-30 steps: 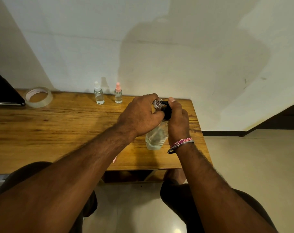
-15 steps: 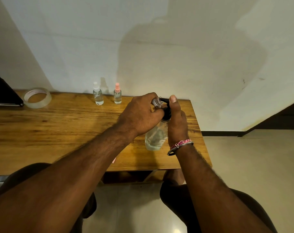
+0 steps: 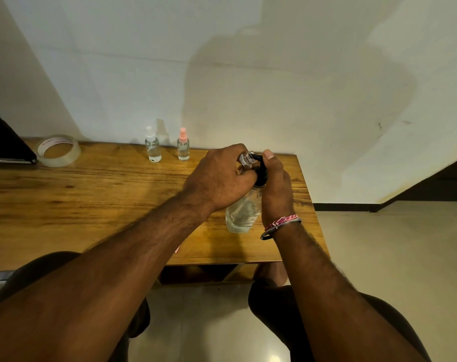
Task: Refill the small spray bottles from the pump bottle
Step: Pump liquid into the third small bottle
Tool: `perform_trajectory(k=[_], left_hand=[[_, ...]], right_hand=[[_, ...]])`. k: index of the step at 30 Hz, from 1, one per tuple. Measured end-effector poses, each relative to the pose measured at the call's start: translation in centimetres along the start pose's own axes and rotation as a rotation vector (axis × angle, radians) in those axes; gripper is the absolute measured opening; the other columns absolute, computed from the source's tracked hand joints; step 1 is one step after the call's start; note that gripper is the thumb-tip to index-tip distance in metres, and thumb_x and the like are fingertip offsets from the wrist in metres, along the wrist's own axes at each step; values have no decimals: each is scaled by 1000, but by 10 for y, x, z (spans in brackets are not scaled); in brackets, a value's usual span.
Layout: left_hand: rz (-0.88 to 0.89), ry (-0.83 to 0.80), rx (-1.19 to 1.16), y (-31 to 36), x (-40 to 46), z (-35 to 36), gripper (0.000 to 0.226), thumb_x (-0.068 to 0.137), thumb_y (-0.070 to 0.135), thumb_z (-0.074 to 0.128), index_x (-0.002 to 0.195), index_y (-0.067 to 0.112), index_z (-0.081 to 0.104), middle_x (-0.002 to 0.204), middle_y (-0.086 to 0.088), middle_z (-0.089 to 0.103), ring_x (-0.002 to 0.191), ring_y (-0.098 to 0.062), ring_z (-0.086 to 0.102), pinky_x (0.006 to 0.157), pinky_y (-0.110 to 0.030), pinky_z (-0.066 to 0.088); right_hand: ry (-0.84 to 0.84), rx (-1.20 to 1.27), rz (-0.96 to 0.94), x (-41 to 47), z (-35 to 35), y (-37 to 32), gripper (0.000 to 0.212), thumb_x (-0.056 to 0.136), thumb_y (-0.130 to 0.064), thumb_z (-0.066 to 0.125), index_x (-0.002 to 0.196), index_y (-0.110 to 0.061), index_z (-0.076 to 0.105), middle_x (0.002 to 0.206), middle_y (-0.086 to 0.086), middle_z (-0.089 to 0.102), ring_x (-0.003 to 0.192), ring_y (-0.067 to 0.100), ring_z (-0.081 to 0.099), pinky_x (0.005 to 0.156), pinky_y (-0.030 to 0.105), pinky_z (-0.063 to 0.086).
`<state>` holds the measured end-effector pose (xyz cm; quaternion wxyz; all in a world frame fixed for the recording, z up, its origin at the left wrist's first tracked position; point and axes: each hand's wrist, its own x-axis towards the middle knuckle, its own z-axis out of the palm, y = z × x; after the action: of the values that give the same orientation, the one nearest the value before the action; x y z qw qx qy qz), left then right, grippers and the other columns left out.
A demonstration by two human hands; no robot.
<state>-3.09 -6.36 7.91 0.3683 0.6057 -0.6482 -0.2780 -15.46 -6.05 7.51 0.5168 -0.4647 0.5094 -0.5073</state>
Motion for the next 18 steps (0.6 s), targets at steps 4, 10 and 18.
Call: perform_trajectory(k=[4,10,18], left_hand=[[3,2,6,0,0,0,7,85,30,70,88,29,64,76,9,67,70,-15,65,62,-39,57],[6,-3,5,-1,0,0,9,86,28,73,86,30,64,74,9,67,68,-14,63,57,-31,48],[16,-13,15,0,-3,-2,14,87,27,73,81,32,60,72,9,65,63,-10,59,56,-26,40]], right_hand=[[9,5,6,2,-1,0,36,87,-52,51,73,-39,81,81,-6,78,86,9,72,83,32,53],[24,10,3,2,-2,1,37,87,-49,53,69,-33,81,75,-6,76,77,1,70,70,22,51],[27,3,-53,2,-3,8,36,88,-50,55,75,-27,80,77,-5,76,79,4,69,67,18,53]])
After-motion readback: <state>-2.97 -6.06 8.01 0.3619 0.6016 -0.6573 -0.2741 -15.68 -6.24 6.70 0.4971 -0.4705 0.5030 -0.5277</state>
